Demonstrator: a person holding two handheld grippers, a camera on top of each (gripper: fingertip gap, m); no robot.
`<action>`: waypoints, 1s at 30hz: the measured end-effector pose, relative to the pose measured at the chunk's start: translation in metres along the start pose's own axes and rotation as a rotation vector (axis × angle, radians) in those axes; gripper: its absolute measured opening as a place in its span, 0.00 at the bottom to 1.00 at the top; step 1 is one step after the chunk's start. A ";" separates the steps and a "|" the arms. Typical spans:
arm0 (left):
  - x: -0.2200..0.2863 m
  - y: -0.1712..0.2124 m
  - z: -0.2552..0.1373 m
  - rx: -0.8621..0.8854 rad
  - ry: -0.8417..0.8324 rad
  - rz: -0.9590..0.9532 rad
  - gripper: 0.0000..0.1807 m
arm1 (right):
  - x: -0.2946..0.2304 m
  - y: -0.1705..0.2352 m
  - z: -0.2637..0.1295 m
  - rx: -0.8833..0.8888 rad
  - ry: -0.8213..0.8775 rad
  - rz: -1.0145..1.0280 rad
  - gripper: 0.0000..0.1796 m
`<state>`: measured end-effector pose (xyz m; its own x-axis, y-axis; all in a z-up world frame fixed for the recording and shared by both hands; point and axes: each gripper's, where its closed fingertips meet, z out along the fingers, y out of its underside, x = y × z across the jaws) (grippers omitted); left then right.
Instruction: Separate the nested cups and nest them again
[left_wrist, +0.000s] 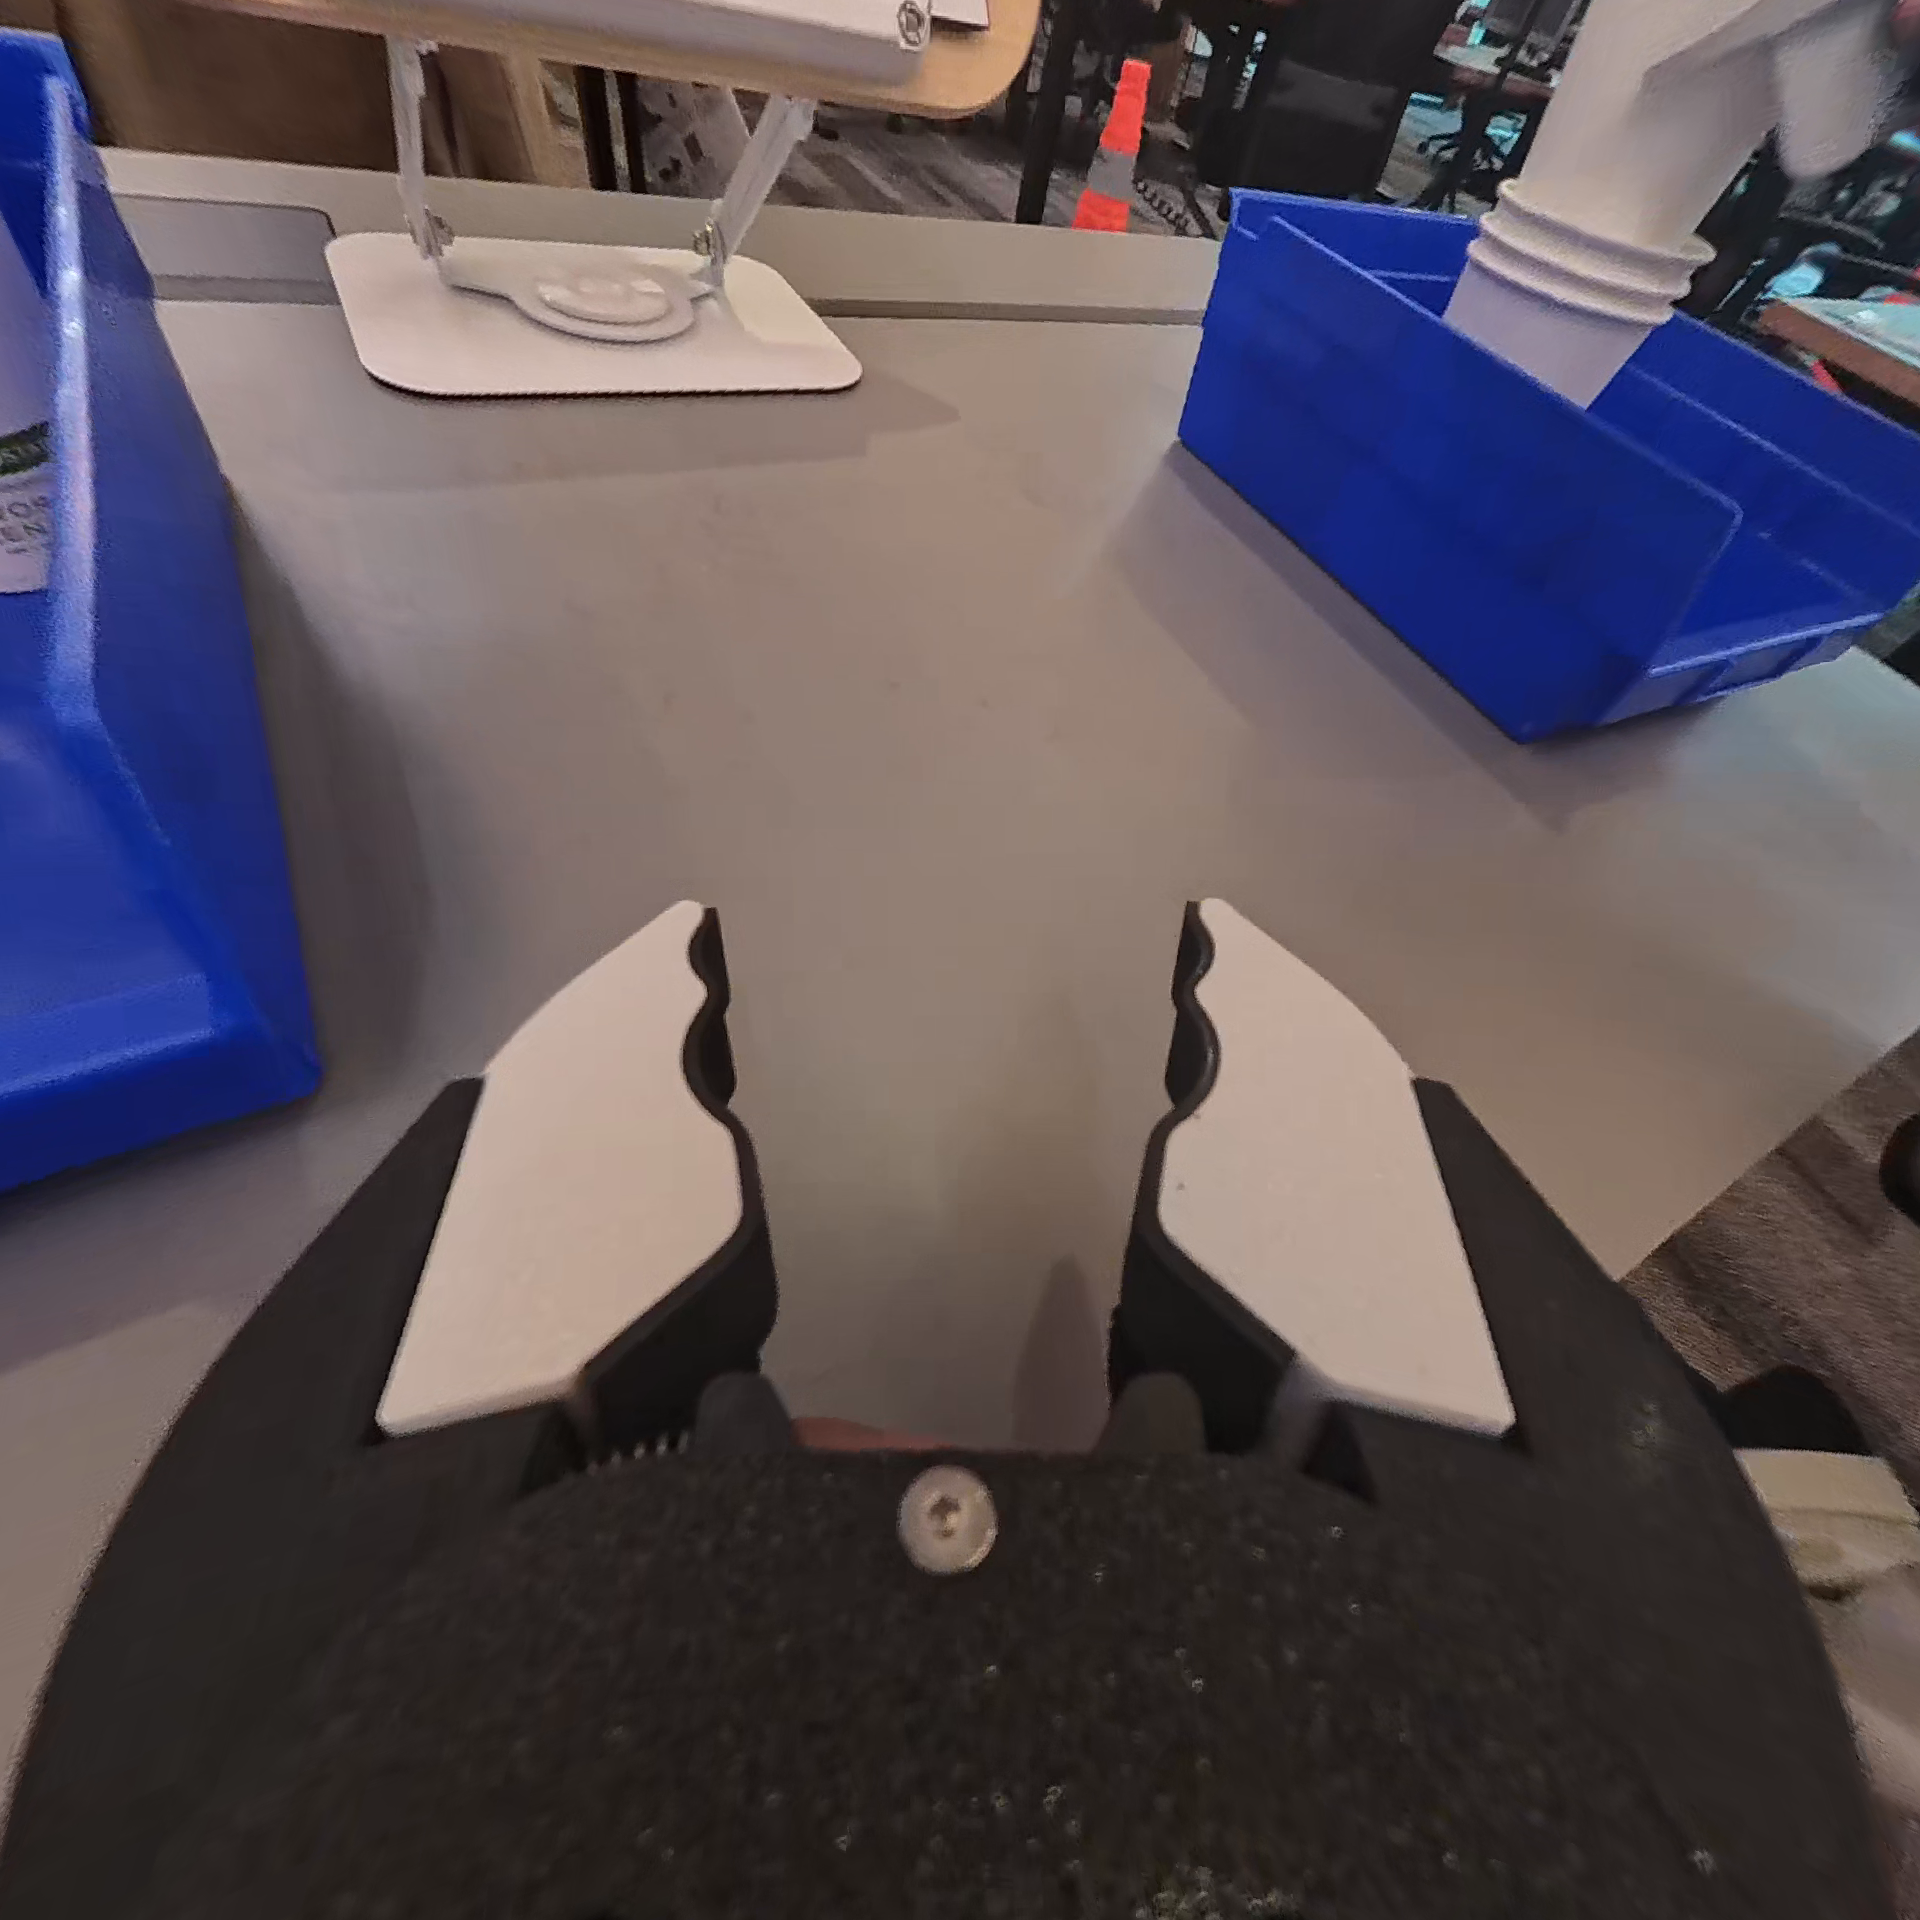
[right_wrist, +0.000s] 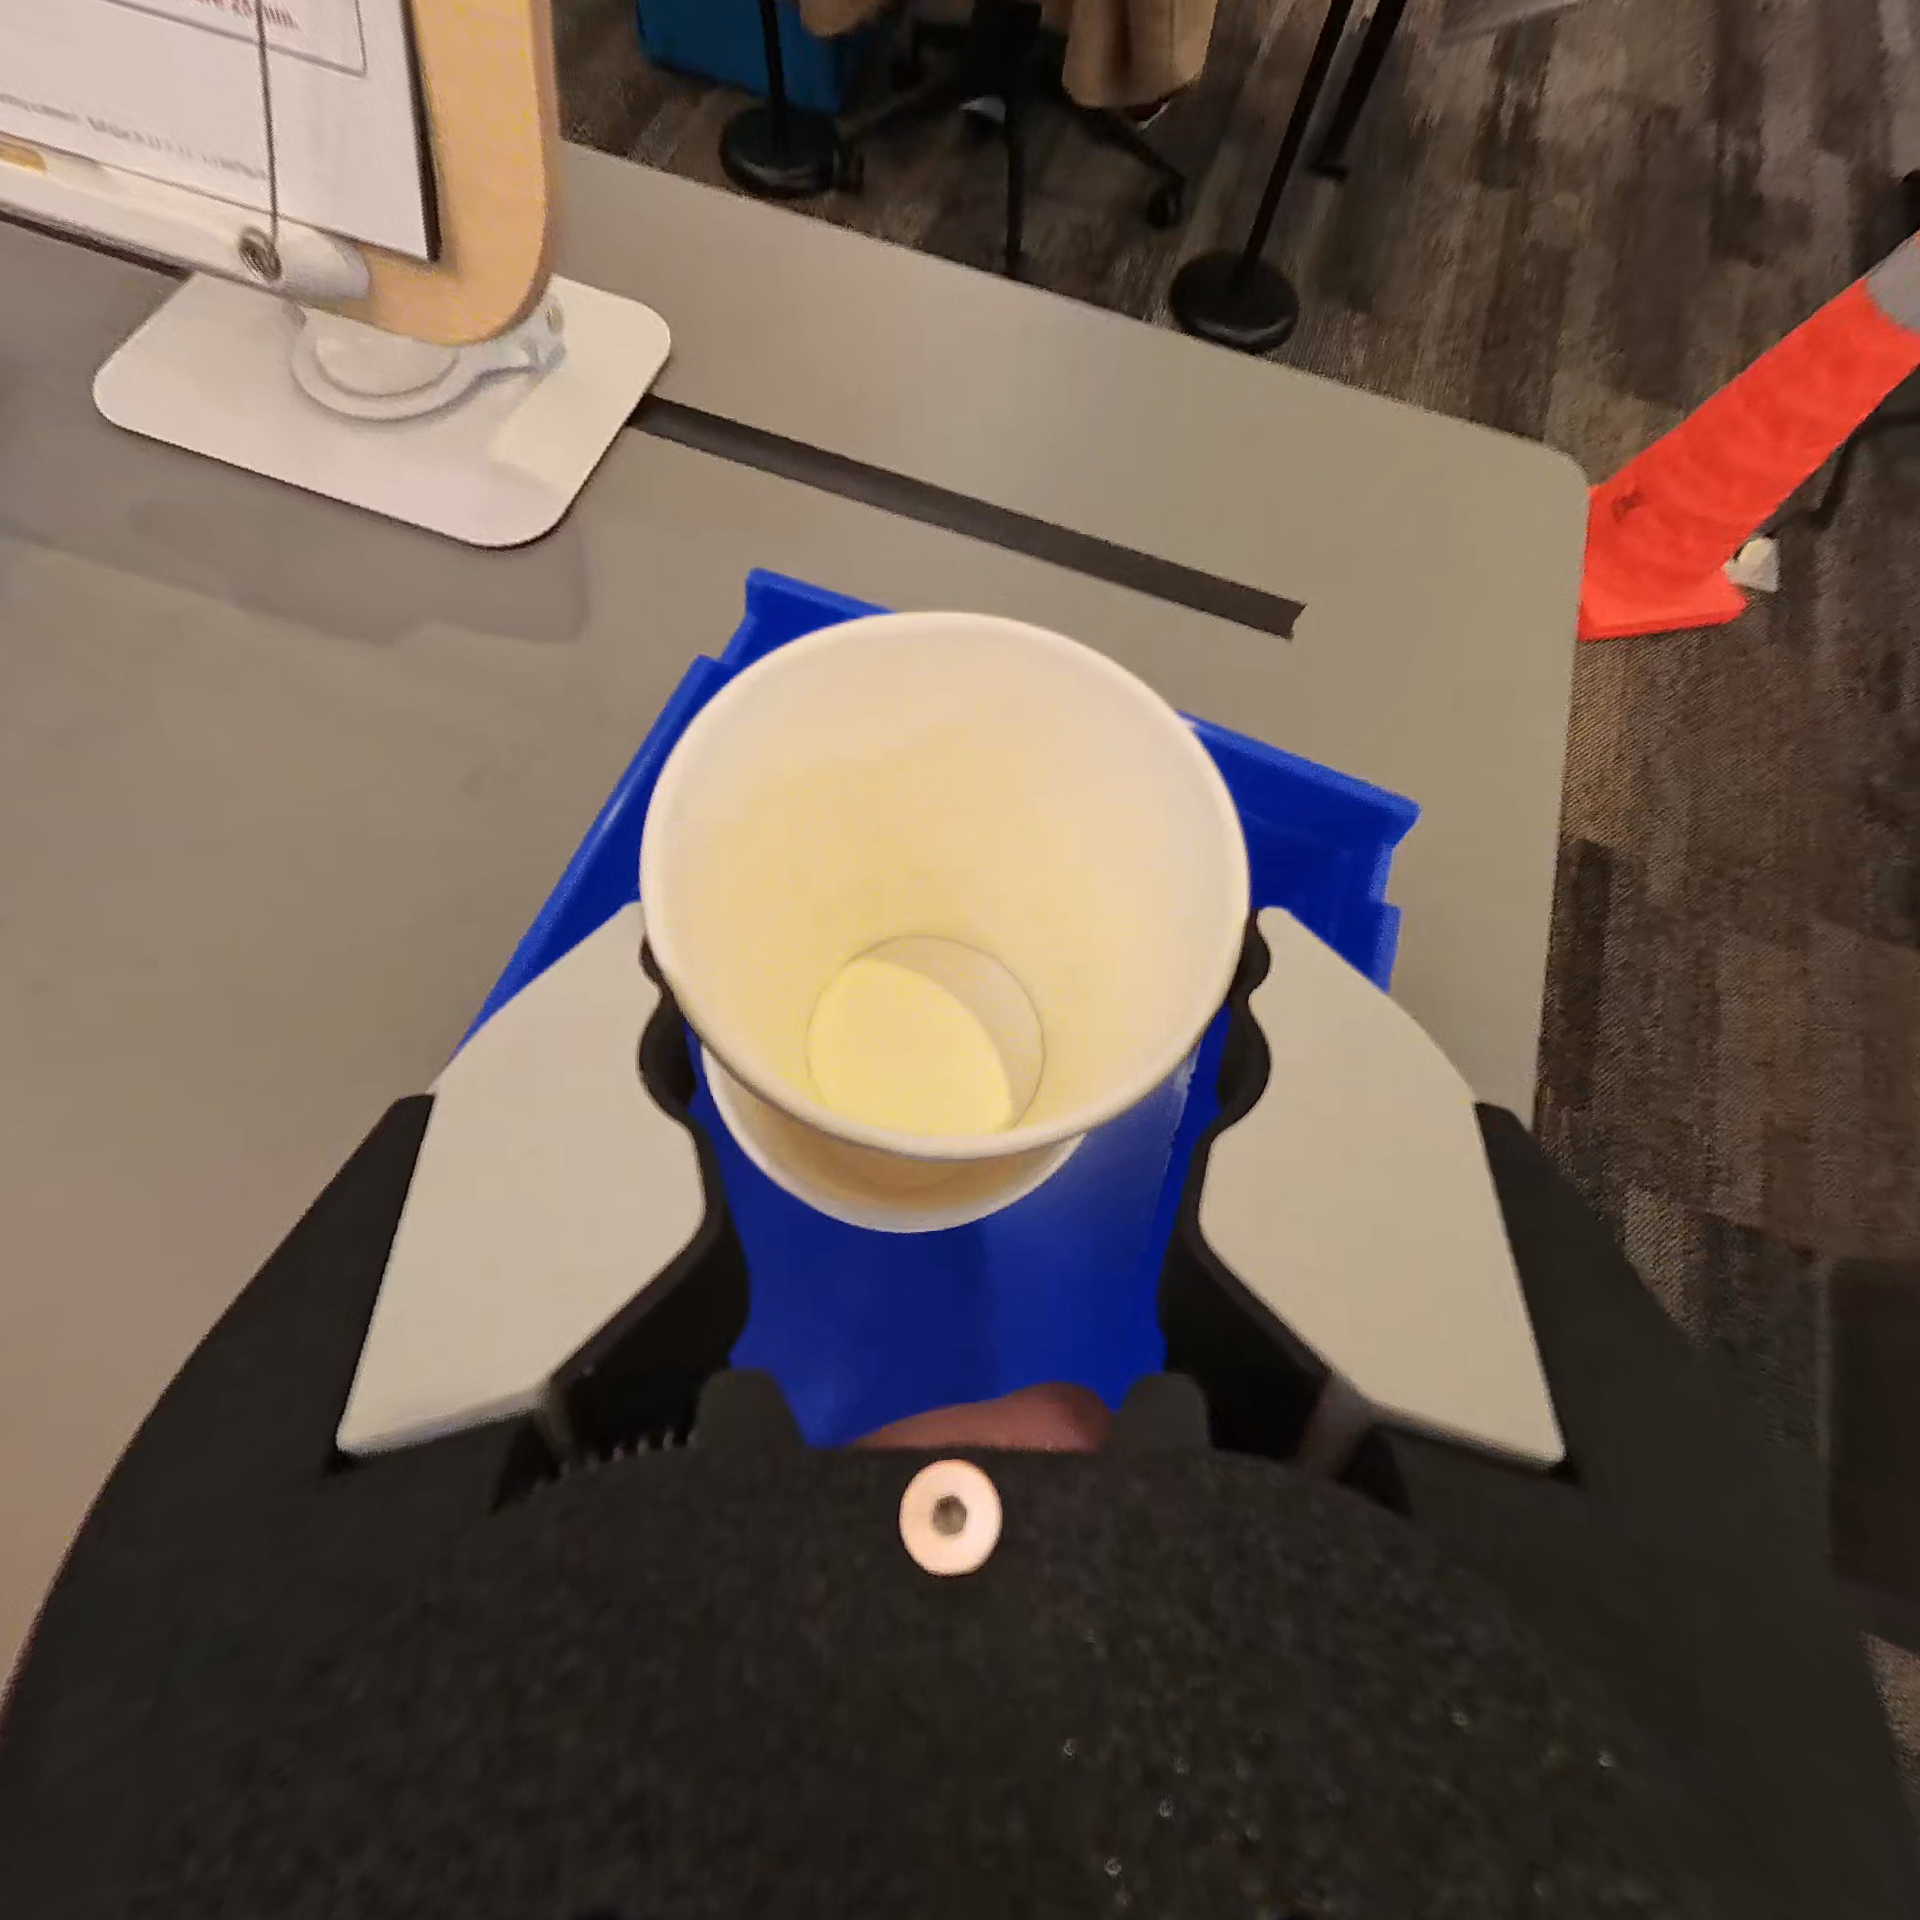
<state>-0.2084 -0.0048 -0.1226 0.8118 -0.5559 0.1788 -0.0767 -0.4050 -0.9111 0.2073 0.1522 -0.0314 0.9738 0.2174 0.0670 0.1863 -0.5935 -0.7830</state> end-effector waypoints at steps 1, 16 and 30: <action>0.000 0.001 0.000 -0.005 0.006 -0.009 0.45 | -0.001 0.004 0.003 -0.011 -0.010 0.001 0.56; 0.014 0.014 0.008 -0.062 0.044 0.036 0.46 | -0.010 0.044 0.018 -0.146 -0.055 -0.123 0.56; -0.004 -0.007 -0.006 0.014 -0.034 0.035 0.48 | -0.122 0.036 -0.087 0.262 -0.171 -0.105 0.49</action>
<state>-0.2146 -0.0040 -0.1147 0.8278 -0.5446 0.1347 -0.0972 -0.3757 -0.9216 0.1069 0.0369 -0.0144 0.9109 0.4069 0.0686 0.2233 -0.3463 -0.9111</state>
